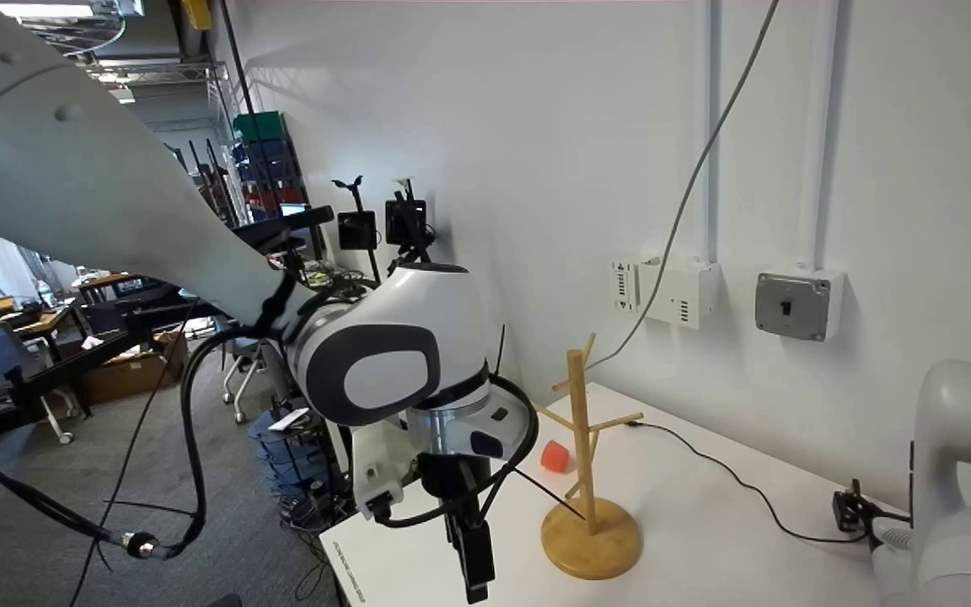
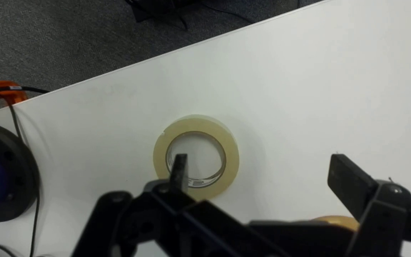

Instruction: Hang the tape on the wooden object

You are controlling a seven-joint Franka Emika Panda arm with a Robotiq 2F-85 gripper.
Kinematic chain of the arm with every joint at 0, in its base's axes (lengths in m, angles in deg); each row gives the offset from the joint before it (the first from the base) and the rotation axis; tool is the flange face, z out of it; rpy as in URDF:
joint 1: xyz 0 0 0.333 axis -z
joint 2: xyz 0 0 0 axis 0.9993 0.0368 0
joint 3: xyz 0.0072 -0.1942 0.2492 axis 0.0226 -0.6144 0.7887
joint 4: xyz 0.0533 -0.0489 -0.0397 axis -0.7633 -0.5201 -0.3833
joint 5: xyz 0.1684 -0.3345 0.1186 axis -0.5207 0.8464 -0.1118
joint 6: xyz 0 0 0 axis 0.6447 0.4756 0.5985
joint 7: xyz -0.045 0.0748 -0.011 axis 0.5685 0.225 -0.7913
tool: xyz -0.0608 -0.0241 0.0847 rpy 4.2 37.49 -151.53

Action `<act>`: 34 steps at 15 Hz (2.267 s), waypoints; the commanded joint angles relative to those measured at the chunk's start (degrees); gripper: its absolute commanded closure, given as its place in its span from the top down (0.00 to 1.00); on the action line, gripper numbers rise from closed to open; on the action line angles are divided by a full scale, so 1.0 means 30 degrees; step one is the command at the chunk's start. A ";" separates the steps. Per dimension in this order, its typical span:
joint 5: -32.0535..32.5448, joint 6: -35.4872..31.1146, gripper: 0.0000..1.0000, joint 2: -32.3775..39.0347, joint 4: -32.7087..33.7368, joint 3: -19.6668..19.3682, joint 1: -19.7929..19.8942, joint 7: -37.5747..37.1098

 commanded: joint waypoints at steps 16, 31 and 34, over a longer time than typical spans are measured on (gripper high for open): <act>0.0621 -0.4887 1.00 0.1505 0.0030 -0.0402 -0.0207 -0.2272; 0.0355 -0.9703 1.00 0.6334 0.0304 -0.1871 -0.1398 -0.2845; -0.0440 -0.9887 1.00 0.7031 0.0589 -0.1858 -0.1427 -0.2339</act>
